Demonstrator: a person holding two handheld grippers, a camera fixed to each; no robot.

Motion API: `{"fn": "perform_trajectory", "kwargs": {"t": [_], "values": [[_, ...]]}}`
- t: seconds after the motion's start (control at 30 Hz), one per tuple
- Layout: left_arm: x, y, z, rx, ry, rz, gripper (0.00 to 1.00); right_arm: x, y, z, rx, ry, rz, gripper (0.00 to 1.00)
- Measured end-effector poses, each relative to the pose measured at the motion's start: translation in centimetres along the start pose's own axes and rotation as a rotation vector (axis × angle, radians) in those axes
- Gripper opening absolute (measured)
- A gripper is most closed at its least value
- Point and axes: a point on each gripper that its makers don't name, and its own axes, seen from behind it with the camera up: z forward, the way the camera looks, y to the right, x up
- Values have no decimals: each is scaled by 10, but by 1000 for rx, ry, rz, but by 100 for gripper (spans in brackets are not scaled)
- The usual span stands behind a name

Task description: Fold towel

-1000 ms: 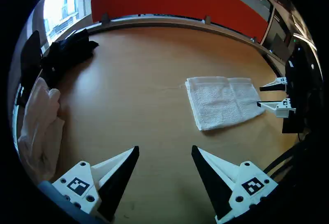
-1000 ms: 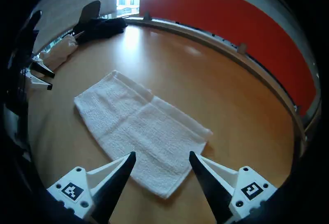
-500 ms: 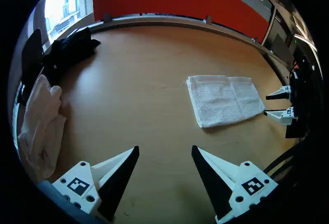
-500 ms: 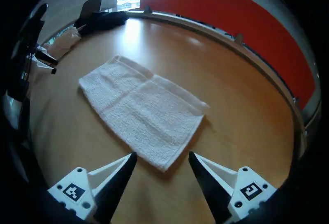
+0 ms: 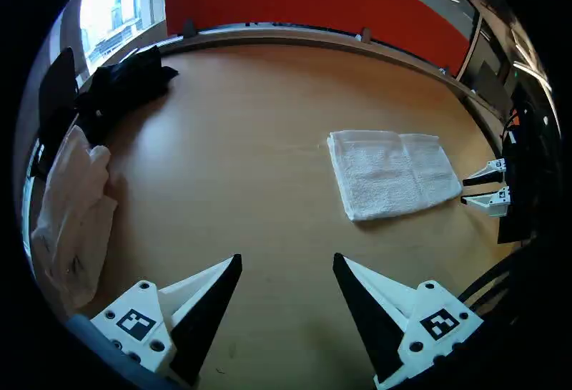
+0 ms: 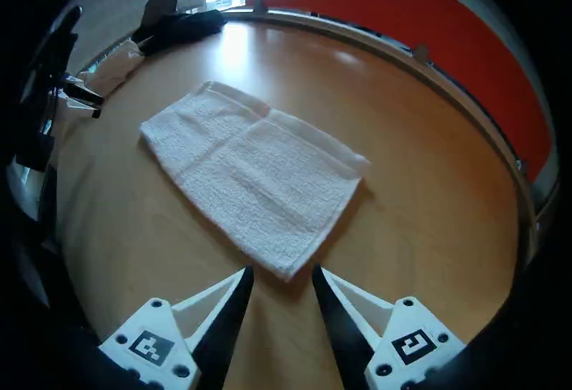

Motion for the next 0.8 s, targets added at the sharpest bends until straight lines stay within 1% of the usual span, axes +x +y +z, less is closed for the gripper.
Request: {"fn": "perform_trajectory", "kwargs": {"t": [0.2,0.33,0.47,0.53,0.67,0.73,0.8], "values": [[-1,-1,1,2,-2,-1,94,-6,2,1,7,-13,18,46],[-1,-1,1,1,-4,1,94,-8,2,3,19,-17,25,43],[-1,-2,1,1,-6,2,94,-8,3,5,25,-18,24,42],[-1,-2,2,1,-7,2,94,-8,3,6,26,-18,22,35],[-1,-2,2,1,-6,3,94,-7,4,8,27,-16,16,26],[-1,-1,2,1,-6,3,94,-7,3,8,29,-16,16,23],[-1,-1,2,2,-7,3,94,-7,3,7,29,-16,17,17]]}}
